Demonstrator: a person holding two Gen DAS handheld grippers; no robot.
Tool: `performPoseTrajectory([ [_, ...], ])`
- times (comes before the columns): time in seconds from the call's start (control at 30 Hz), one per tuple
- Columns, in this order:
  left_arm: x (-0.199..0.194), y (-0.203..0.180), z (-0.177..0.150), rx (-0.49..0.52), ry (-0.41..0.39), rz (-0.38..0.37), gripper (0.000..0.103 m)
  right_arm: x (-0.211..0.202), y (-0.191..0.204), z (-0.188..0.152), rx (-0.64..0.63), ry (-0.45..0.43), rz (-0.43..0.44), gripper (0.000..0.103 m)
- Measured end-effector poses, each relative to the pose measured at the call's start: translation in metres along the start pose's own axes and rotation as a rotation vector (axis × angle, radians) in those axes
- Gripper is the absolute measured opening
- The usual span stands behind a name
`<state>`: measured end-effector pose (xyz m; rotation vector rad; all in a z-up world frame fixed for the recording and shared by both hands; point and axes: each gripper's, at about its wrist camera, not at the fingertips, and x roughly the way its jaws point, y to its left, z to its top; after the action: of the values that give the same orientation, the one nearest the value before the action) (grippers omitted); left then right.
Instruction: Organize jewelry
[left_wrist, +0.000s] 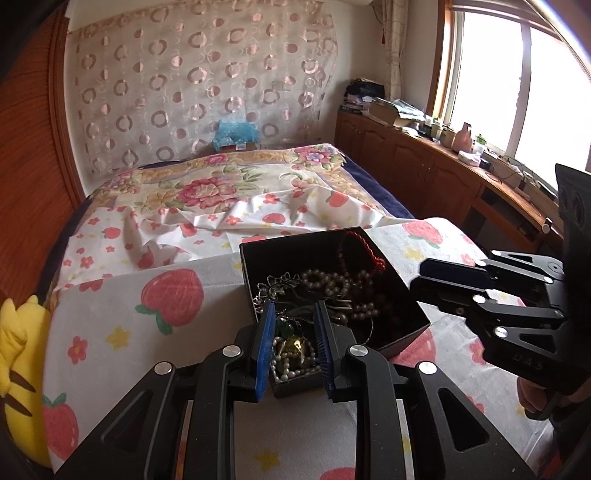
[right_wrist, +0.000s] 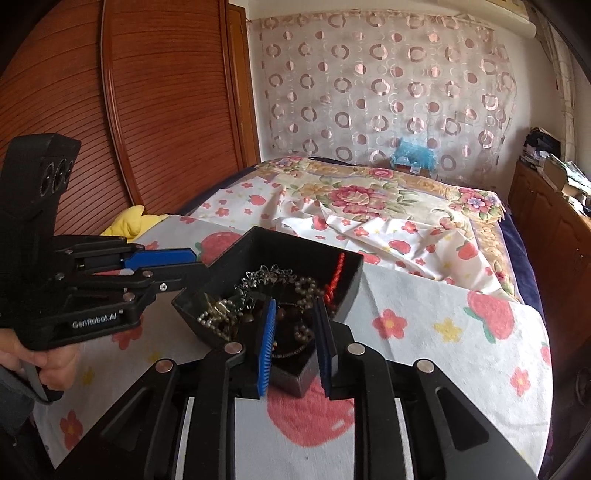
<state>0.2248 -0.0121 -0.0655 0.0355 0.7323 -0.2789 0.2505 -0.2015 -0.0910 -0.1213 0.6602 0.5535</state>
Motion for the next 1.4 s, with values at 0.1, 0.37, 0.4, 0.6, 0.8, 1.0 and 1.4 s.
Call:
performPoseTrajectory([
  [0.1, -0.005, -0.002, -0.003, -0.003, -0.006, 0.01, 0.032, -0.01, 0.0, -0.005, 0.012, -0.008, -0.012, 0.023],
  [0.37, -0.038, -0.008, -0.018, -0.012, -0.037, 0.043, 0.064, -0.046, 0.007, -0.02, 0.049, -0.055, -0.064, 0.042],
  [0.4, -0.044, -0.008, -0.021, -0.018, -0.043, 0.044, 0.065, -0.052, 0.008, -0.022, 0.054, -0.064, -0.071, 0.044],
  [0.6, -0.08, -0.012, -0.033, -0.028, -0.086, 0.059, 0.081, -0.08, 0.019, -0.028, 0.067, -0.111, -0.1, 0.061],
  [0.8, -0.115, -0.015, -0.041, -0.042, -0.14, 0.11, 0.095, -0.106, 0.027, -0.034, 0.107, -0.16, -0.156, 0.085],
  [1.0, -0.144, -0.02, -0.047, -0.061, -0.197, 0.134, 0.095, -0.131, 0.032, -0.038, 0.131, -0.211, -0.213, 0.1],
  [1.4, -0.167, -0.03, -0.057, -0.059, -0.23, 0.201, 0.095, -0.145, 0.039, -0.047, 0.155, -0.236, -0.227, 0.1],
])
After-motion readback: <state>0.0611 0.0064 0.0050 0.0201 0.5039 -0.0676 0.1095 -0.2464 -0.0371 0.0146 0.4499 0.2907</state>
